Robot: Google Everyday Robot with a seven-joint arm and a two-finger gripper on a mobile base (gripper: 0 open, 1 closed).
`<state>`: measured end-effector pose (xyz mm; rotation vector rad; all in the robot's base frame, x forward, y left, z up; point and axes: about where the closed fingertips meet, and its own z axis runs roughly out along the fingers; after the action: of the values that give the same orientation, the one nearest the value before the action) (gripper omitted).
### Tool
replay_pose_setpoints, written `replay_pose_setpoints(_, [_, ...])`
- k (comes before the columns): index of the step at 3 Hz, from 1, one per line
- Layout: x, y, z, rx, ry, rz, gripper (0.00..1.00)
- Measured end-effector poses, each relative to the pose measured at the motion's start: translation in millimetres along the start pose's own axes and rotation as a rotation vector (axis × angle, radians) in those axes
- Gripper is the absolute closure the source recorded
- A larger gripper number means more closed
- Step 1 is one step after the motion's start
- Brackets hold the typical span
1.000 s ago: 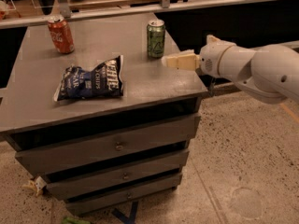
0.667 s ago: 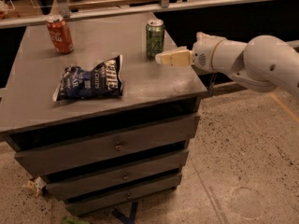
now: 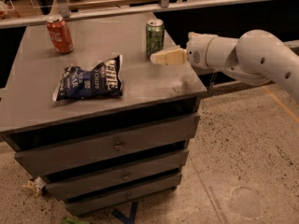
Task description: Move green can near coke can
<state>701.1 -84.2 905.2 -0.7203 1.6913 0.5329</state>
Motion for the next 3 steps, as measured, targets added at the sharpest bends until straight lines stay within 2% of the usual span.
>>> replay_pose_setpoints(2, [12.7,-11.9,32.1,-0.017,0.050,0.006,0.00])
replay_pose_setpoints(3, [22.0,-29.8,46.7,0.006,0.065,0.019,0.00])
